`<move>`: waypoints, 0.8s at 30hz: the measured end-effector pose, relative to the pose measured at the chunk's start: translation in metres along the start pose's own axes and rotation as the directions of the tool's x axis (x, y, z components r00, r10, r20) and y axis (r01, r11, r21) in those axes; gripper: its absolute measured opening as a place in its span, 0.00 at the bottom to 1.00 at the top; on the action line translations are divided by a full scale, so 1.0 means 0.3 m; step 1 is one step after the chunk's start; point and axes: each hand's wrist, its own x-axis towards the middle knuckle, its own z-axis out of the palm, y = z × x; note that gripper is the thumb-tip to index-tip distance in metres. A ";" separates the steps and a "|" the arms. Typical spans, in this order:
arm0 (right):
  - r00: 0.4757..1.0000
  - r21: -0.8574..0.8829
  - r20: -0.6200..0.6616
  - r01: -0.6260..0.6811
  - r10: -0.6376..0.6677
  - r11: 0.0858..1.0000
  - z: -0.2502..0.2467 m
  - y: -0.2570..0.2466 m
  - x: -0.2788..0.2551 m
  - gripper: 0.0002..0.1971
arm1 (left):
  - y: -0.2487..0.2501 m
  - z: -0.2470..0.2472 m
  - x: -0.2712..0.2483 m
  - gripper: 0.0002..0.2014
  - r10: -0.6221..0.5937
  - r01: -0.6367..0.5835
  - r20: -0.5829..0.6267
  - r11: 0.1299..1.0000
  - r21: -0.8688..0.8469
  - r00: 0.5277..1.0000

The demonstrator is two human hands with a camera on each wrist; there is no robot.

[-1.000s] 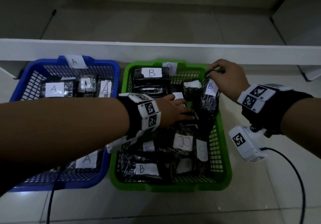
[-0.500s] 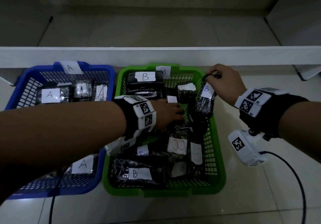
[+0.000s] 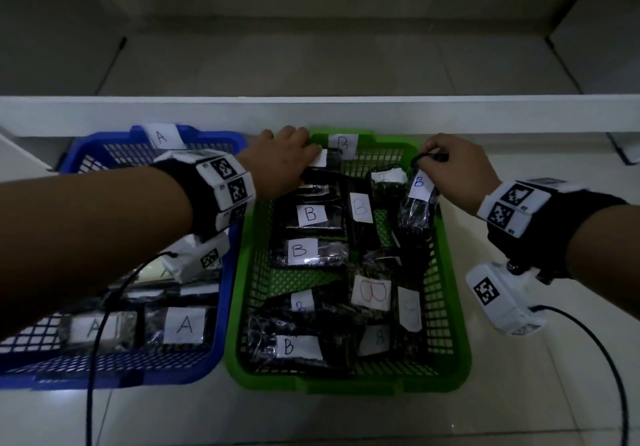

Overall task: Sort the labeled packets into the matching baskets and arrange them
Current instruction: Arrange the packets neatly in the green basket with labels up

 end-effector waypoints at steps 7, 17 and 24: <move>1.000 -0.036 0.021 0.020 -0.020 0.999 0.014 -0.018 -0.006 0.05 | 0.011 0.021 -0.021 0.35 -0.011 0.003 -0.048 0.986 -0.167 0.999; 0.999 -0.059 0.015 0.030 -0.029 0.998 0.016 -0.016 -0.003 0.06 | 0.100 0.097 -0.127 0.39 0.231 -0.224 0.091 0.972 -0.077 0.969; 0.999 -0.049 0.037 0.023 -0.021 0.999 0.025 -0.019 -0.014 0.07 | 0.110 0.117 -0.125 0.37 0.117 -0.117 0.114 0.993 -0.011 0.987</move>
